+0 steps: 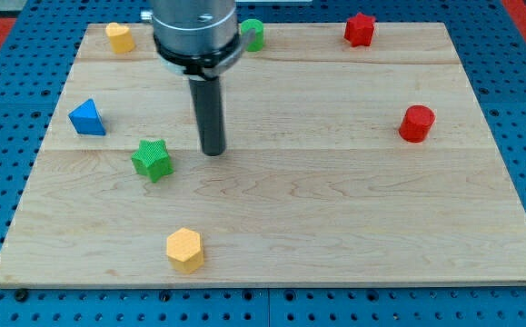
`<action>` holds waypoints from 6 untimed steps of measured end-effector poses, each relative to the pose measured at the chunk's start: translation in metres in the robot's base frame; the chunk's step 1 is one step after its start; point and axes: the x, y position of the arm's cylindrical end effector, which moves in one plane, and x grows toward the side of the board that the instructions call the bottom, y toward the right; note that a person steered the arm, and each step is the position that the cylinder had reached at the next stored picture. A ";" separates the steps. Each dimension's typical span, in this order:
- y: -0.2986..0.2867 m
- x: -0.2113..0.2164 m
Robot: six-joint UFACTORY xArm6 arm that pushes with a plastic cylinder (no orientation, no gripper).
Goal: Move the green star towards the bottom left
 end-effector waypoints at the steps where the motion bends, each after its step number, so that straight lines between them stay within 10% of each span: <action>1: -0.087 0.034; 6: -0.156 0.039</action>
